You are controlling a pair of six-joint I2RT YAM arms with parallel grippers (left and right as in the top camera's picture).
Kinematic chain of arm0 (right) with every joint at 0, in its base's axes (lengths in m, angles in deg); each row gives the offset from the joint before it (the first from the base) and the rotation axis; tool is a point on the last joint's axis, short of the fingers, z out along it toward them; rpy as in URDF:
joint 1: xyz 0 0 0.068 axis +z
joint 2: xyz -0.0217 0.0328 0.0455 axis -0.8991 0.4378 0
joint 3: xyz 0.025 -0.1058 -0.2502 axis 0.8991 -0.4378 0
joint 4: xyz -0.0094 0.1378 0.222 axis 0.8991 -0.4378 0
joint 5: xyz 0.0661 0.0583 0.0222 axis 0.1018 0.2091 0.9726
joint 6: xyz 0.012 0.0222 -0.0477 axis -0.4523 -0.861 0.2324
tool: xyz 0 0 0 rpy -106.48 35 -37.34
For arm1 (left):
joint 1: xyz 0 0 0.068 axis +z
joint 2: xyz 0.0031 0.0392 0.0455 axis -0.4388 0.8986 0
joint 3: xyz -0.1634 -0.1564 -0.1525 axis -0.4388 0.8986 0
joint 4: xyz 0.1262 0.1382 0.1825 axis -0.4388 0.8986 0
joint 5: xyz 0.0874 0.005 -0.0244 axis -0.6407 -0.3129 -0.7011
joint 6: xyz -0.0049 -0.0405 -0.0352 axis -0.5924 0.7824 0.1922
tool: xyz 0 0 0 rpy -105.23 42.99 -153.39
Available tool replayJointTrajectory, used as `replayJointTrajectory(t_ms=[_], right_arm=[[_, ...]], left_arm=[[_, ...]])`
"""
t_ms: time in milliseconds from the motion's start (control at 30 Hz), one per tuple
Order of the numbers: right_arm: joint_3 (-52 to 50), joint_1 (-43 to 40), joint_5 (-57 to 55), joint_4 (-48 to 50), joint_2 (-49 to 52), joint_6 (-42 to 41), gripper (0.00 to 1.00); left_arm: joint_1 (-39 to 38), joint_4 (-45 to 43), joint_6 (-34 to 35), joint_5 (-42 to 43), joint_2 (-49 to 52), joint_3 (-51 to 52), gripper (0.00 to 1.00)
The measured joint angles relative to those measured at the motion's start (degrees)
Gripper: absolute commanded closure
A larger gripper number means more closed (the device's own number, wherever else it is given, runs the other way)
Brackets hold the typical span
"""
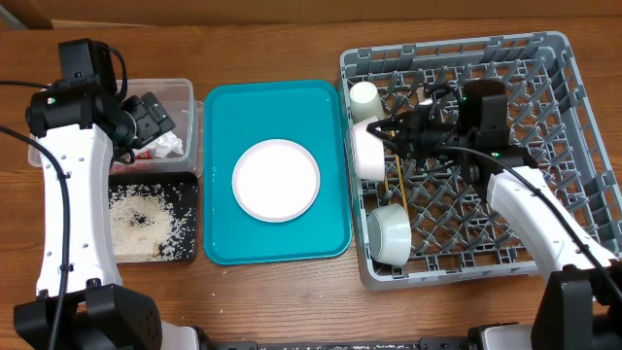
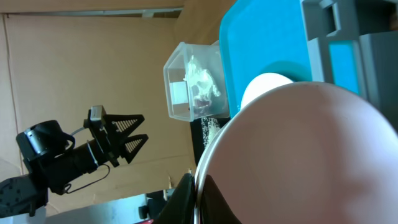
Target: Sort waste into correct bins and load items into the dishwasher
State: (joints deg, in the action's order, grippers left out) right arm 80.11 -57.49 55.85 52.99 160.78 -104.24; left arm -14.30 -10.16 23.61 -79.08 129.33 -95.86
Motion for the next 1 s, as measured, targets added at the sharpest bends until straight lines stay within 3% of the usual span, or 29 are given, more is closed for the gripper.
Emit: replayJointTrajectory(t_ms=[500, 733, 1000], right_arm=[[-0.1, -4.7, 1.6, -4.3, -0.5, 6.2, 0.96], [-1.7, -6.1, 11.9, 7.5, 0.7, -1.2, 0.96], [-2.5, -6.1, 16.9, 8.4, 0.7, -3.7, 0.96]], left_arm=[[0.0, 0.0, 0.0, 0.0, 0.0, 0.0, 0.0], [0.0, 0.0, 0.0, 0.0, 0.0, 0.0, 0.0], [0.0, 0.0, 0.0, 0.0, 0.0, 0.0, 0.0]])
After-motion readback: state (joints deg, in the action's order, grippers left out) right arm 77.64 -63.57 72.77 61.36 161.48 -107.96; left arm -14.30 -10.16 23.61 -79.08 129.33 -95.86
